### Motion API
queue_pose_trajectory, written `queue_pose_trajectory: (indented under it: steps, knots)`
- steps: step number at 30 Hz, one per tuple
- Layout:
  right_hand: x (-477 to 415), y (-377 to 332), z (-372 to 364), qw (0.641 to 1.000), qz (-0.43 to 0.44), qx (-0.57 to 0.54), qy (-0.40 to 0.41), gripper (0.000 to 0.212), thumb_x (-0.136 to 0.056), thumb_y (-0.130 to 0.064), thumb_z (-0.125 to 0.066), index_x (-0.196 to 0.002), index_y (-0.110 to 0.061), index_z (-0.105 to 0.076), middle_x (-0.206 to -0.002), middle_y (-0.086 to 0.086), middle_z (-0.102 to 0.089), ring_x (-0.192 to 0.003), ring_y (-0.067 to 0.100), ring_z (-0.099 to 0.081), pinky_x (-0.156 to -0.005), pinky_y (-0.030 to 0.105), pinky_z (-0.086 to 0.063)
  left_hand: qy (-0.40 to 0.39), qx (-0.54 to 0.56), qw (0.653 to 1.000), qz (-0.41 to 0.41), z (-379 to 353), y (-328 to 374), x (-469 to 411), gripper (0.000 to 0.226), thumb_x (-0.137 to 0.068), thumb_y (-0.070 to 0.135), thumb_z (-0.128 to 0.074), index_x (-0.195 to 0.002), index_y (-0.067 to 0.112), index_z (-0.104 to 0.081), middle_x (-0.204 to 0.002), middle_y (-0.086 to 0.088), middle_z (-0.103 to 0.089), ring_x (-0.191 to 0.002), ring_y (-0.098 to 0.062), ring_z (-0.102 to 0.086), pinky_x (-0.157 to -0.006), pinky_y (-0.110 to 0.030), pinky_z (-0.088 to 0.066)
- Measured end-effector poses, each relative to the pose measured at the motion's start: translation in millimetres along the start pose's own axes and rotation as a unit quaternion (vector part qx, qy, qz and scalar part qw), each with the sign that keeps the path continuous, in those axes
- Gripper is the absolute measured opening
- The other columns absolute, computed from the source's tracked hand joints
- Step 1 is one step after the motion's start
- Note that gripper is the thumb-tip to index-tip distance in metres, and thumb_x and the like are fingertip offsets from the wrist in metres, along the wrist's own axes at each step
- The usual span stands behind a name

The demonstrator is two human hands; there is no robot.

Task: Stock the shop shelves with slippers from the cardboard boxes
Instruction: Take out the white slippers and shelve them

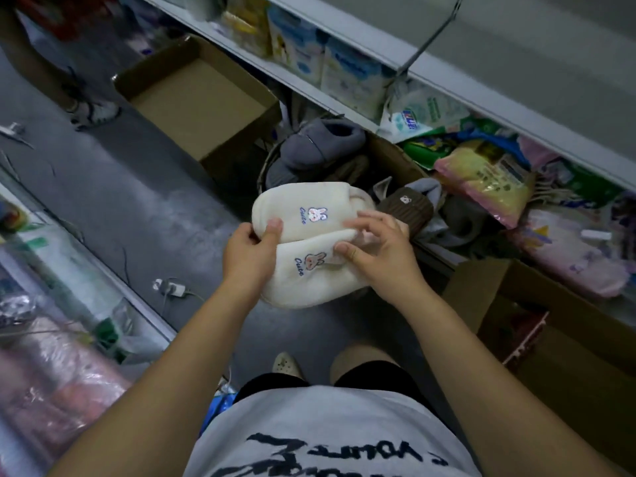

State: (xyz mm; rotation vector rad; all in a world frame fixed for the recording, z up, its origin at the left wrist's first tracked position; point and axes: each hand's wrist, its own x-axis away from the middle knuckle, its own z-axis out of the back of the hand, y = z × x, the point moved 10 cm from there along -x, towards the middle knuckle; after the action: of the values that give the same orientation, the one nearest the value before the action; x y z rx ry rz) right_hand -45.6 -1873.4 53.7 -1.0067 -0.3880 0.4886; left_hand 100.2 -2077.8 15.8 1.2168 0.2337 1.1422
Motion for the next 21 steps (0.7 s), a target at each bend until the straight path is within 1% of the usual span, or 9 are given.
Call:
queue_pose_trajectory:
  steps: [1, 3, 5, 8, 10, 13, 16, 19, 21]
  knots:
    - [-7.7, -2.6, -1.1, 1.000, -0.013, 0.015, 0.017, 0.045, -0.078, -0.040, -0.084, -0.119, -0.041, -0.063, -0.137, -0.014, -0.046, -0.138, 0.018, -0.032, -0.119, 0.044, -0.029, 0.035, 0.014, 0.999, 0.009, 8.1, -0.2, -7.0, 0.037, -0.092, 0.055, -0.063, -0.093, 0.018, -0.062, -0.094, -0.003, -0.070, -0.088, -0.024, -0.069, -0.083, -0.047, -0.059]
    - [-20.0, -3.2, -9.7, 0.997, -0.066, -0.010, 0.025, 0.082, -0.073, -0.054, -0.083, -0.143, -0.031, -0.047, -0.155, -0.005, -0.028, -0.145, 0.018, -0.024, -0.120, 0.044, -0.030, 0.108, 0.052, 0.993, 0.017, 23.4, 4.1, -18.0, 0.038, -0.092, 0.055, -0.063, -0.091, 0.017, -0.061, -0.093, -0.001, -0.069, -0.090, -0.024, -0.068, -0.083, -0.044, -0.057]
    - [-33.2, -2.0, -29.0, 0.989, -0.129, -0.066, 0.006, 0.108, -0.066, -0.064, -0.081, -0.153, -0.028, -0.028, -0.160, -0.008, -0.016, -0.144, 0.012, -0.023, -0.119, 0.041, -0.031, 0.178, 0.090, 0.980, 0.023, 37.9, 13.6, -25.8, 0.037, -0.093, 0.054, -0.062, -0.088, 0.017, -0.058, -0.090, 0.001, -0.067, -0.089, -0.024, -0.066, -0.080, -0.039, -0.055]
    - [-53.5, -11.8, -69.8, 0.957, -0.200, -0.204, -0.059, 0.127, -0.062, -0.066, -0.085, -0.158, -0.031, -0.010, -0.159, -0.006, -0.028, -0.137, 0.008, -0.034, -0.113, 0.035, -0.036, 0.268, 0.141, 0.953, 0.021, 56.4, 30.5, -33.0, 0.041, -0.095, 0.053, -0.061, -0.086, 0.013, -0.054, -0.080, 0.004, -0.060, -0.076, -0.017, -0.059, -0.065, -0.029, -0.046]
    - [-74.7, -26.5, -99.2, 0.932, -0.211, -0.276, -0.106, 0.129, -0.058, -0.067, -0.087, -0.156, -0.041, -0.008, -0.151, -0.010, -0.042, -0.132, 0.011, -0.047, -0.109, 0.041, -0.046, 0.303, 0.157, 0.940, 0.013, 64.6, 42.4, -37.1, 0.044, -0.095, 0.053, -0.061, -0.085, 0.011, -0.052, -0.075, 0.004, -0.056, -0.068, -0.013, -0.054, -0.062, -0.029, -0.041]
    - [-109.9, -54.1, -124.5, 0.930, -0.182, -0.292, -0.127, 0.130, -0.043, -0.076, -0.090, -0.147, -0.058, -0.015, -0.146, -0.010, -0.051, -0.128, 0.020, -0.058, -0.101, 0.051, -0.053, 0.331, 0.202, 0.922, 0.012, 74.3, 51.5, -48.3, 0.043, -0.096, 0.053, -0.059, -0.088, 0.011, -0.053, -0.078, 0.005, -0.060, -0.071, -0.011, -0.059, -0.067, -0.029, -0.048]
    - [-139.6, -84.1, -135.6, 0.924, -0.153, -0.325, -0.128, 0.130, -0.045, -0.070, -0.093, -0.148, -0.055, -0.015, -0.148, -0.011, -0.049, -0.128, 0.019, -0.058, -0.101, 0.051, -0.054, 0.360, 0.213, 0.908, 0.010, 88.7, 59.8, -60.8, 0.041, -0.098, 0.052, -0.058, -0.091, 0.012, -0.053, -0.078, 0.007, -0.059, -0.069, -0.005, -0.057, -0.060, -0.017, -0.043]
    - [-163.4, -97.3, -144.6, 0.926, -0.153, -0.325, -0.116, 0.133, -0.046, -0.063, -0.094, -0.150, -0.053, -0.011, -0.145, -0.009, -0.051, -0.126, 0.018, -0.058, -0.102, 0.050, -0.053, 0.363, 0.232, 0.902, 0.010, 100.2, 64.2, -78.3, 0.038, -0.098, 0.050, -0.059, -0.090, 0.013, -0.054, -0.078, 0.008, -0.059, -0.067, -0.002, -0.057, -0.057, -0.011, -0.041]
    - [-178.4, -104.3, -155.5, 0.926, -0.155, -0.328, -0.100, 0.130, -0.051, -0.055, -0.094, -0.151, -0.051, -0.010, -0.142, -0.008, -0.054, -0.124, 0.017, -0.060, -0.103, 0.049, -0.053, 0.351, 0.244, 0.904, 0.012, 107.2, 67.3, -96.2, 0.036, -0.098, 0.049, -0.059, -0.088, 0.015, -0.055, -0.079, 0.008, -0.061, -0.068, -0.001, -0.059, -0.058, -0.011, -0.043]
